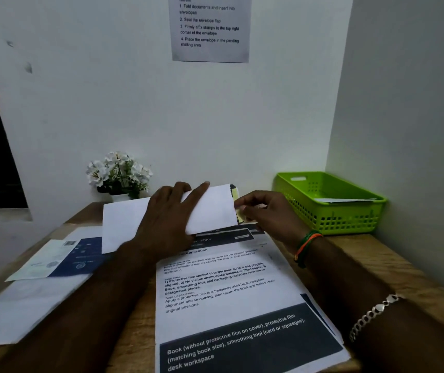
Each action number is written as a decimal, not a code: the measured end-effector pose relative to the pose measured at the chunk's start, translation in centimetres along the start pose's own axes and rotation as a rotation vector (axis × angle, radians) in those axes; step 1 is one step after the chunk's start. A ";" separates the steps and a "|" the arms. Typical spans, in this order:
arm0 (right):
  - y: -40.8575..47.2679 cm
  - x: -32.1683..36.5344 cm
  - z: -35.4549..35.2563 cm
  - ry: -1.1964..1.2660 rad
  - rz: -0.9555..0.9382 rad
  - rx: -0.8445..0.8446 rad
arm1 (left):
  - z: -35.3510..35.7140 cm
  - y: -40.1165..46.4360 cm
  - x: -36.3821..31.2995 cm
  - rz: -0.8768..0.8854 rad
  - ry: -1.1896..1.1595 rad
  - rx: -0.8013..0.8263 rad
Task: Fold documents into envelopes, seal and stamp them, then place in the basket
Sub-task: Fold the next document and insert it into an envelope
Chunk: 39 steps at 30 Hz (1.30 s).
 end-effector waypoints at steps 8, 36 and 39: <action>-0.3 -0.6 1.8 0.069 0.080 0.145 | 0.4 0.0 -0.9 0.008 0.015 0.001; 0.1 -0.4 0.0 0.354 0.058 -0.118 | -2.1 0.4 -3.6 0.034 0.018 -0.126; 0.2 0.0 -0.8 0.496 0.024 -0.190 | -3.8 0.8 -5.8 0.127 -0.011 -0.242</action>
Point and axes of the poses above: each hand's wrist, its own y-axis towards the middle knuckle, its own z-axis out of the palm, x = y × z, the point moved 7 cm from there along y, towards the middle knuckle, and after that the axes turned 10 degrees about -y, right-handed, at the moved point
